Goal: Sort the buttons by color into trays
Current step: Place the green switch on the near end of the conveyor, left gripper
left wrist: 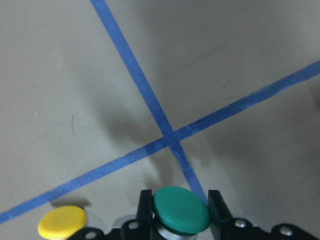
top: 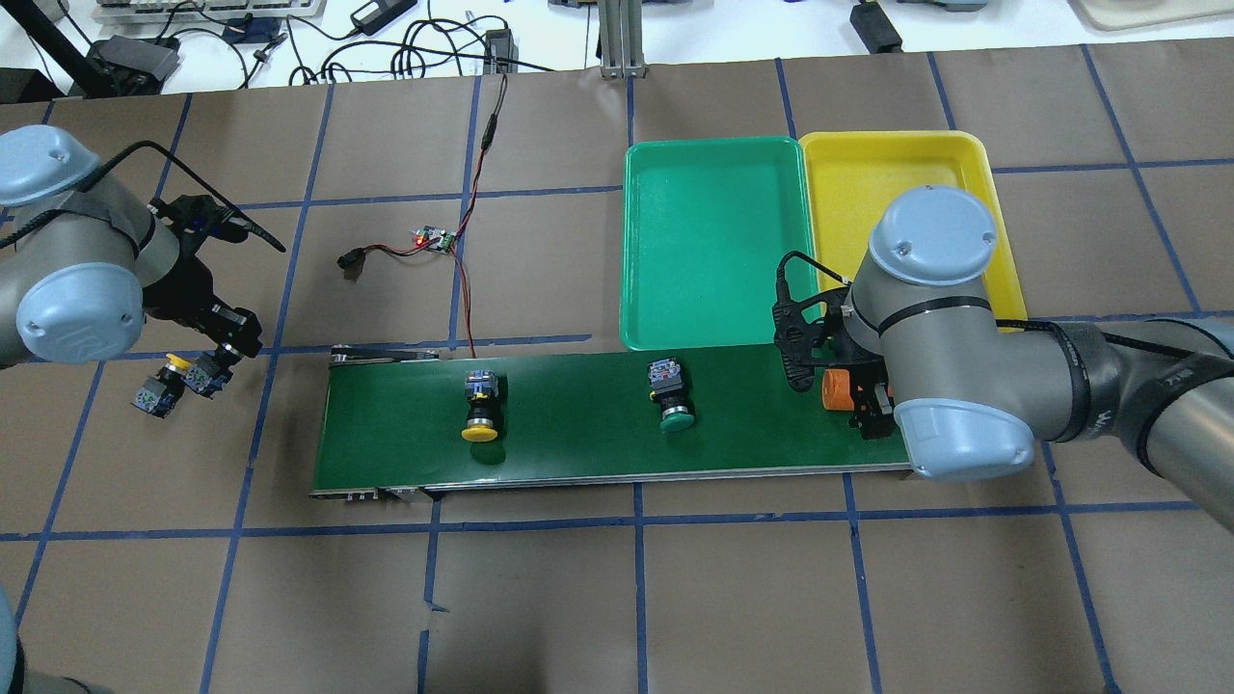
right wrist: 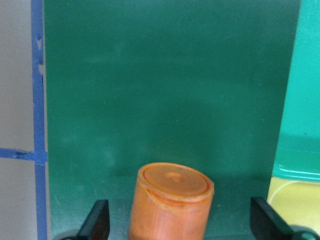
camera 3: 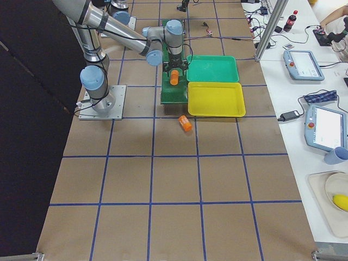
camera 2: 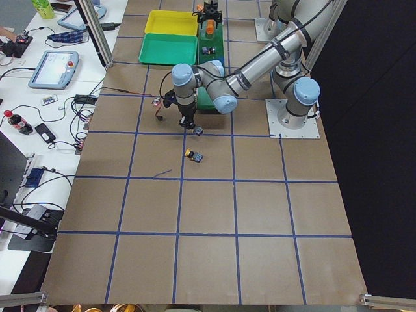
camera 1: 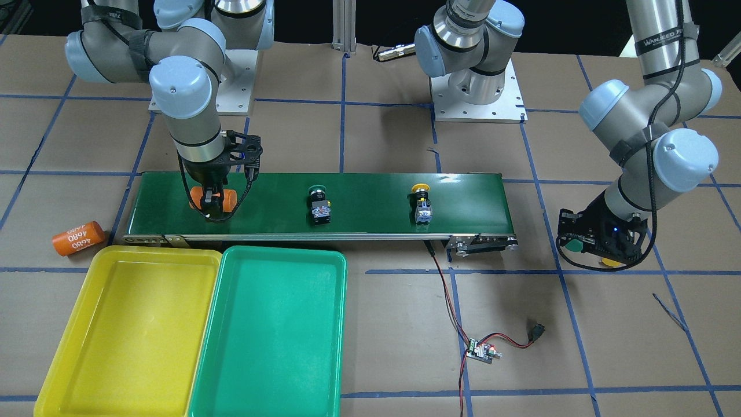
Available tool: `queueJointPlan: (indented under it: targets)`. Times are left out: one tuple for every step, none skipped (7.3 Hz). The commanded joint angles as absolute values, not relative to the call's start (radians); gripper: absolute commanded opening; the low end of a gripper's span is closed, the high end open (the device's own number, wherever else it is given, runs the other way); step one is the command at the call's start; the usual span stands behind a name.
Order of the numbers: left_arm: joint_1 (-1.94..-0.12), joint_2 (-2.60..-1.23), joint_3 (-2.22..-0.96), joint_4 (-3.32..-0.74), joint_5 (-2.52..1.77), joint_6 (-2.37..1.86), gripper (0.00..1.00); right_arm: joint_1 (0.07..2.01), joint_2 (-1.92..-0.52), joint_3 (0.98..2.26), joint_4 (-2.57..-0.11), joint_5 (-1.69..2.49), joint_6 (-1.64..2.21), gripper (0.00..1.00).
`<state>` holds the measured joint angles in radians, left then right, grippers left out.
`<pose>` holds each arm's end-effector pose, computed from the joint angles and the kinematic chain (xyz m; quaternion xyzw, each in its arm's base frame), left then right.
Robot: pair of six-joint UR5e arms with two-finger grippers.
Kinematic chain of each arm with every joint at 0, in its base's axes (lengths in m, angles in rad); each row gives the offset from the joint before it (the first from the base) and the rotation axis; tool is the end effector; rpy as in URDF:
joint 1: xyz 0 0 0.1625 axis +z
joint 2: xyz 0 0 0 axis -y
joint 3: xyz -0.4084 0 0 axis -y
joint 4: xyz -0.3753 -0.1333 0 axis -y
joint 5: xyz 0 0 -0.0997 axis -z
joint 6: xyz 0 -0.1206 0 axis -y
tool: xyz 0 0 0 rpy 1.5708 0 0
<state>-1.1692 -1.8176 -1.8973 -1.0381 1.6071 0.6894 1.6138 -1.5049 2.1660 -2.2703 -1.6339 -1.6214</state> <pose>0.0806 -0.5196 0.2305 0.1437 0.9892 0.0268 0.0050 0.1440 -0.4216 0.2231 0.7385 -0.6732 -0.0089 0.0358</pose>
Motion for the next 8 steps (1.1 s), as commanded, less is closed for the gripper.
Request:
queueJointPlan:
  targets:
    - [-1.244, -1.767, -1.823, -1.185, 1.573, 0.371, 0.00, 1.614, -1.505, 2.166, -2.270, -1.632, -1.621, 1.00]
    - [-1.290, -1.753, -1.822, -1.221, 1.565, 0.273, 0.00, 1.614, -1.505, 2.166, -2.270, -1.632, -1.620, 1.00]
    - [-1.340, -1.741, -1.828, -1.224, 1.563, 0.167, 0.00, 1.614, -1.505, 2.166, -2.270, -1.632, -1.620, 1.00]
    - [-1.379, -1.740, -1.838, -1.224, 1.560, 0.152, 0.00, 1.614, -1.505, 2.166, -2.270, -1.631, -1.620, 1.00]
    - [-1.403, -1.741, -1.847, -1.224, 1.562, 0.123, 0.00, 1.614, -1.506, 2.166, -2.270, -1.631, -1.620, 1.00]
    - [-1.413, -1.737, -1.879, -1.224, 1.562, 0.086, 0.00, 1.615, -1.506, 2.166, -2.270, -1.629, -1.620, 1.00]
    - [-1.414, -1.732, -1.909, -1.223, 1.559, 0.083, 0.00, 1.615, -1.506, 2.166, -2.272, -1.628, -1.620, 1.00]
    - [-1.414, -1.729, -1.930, -1.223, 1.557, 0.054, 0.02, 1.615, -1.506, 2.166, -2.272, -1.626, -1.618, 1.00]
